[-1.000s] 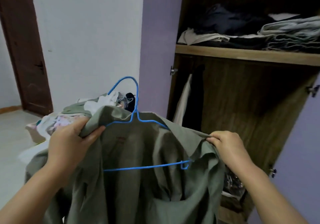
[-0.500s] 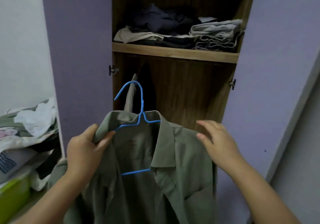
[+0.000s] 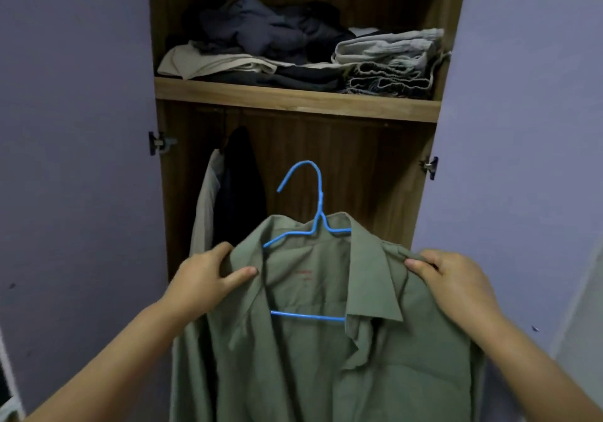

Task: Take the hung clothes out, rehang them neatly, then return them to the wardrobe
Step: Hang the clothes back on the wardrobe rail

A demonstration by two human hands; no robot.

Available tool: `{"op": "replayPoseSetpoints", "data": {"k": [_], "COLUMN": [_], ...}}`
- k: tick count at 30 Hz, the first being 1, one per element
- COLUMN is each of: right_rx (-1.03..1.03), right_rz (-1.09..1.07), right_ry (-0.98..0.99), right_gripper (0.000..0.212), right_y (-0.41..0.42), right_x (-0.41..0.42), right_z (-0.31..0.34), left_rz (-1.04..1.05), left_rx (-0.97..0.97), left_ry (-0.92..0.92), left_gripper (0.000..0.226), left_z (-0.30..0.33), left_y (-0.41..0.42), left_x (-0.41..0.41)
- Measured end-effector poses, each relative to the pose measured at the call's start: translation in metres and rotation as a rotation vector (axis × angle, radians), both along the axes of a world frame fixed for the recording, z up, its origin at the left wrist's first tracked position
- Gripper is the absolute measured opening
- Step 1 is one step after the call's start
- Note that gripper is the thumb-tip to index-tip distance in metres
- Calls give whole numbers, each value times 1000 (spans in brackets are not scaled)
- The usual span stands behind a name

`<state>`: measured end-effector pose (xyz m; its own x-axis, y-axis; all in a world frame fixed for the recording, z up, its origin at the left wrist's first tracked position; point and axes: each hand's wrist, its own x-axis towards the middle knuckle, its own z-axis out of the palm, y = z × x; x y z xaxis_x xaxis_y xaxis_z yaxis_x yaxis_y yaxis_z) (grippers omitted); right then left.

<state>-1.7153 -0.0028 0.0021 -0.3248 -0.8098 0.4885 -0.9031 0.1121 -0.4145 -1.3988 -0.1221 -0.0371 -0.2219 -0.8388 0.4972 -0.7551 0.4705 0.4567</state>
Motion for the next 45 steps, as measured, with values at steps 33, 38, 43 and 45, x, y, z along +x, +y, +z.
{"op": "replayPoseSetpoints", "data": {"k": [33,38,43,45], "right_rx": [-93,-68,-25,27], "right_rz": [561,580,495,553], "right_ry": [-908,-794,-728,-715], "right_gripper": [24,18,18,24], "right_y": [-492,-579,-624,-628], "right_x": [79,102,126,138], "right_z": [45,46,52,48], "left_rz": [109,34,-24,-31], "left_rx": [-90,-133,-116,-100], "left_ry": [58,126,156,164], "left_gripper": [70,68,71,71], "left_z": [26,14,11,12], "left_y": [-400,-415,-423,-422], "left_x": [-36,-26,-19,-18]}}
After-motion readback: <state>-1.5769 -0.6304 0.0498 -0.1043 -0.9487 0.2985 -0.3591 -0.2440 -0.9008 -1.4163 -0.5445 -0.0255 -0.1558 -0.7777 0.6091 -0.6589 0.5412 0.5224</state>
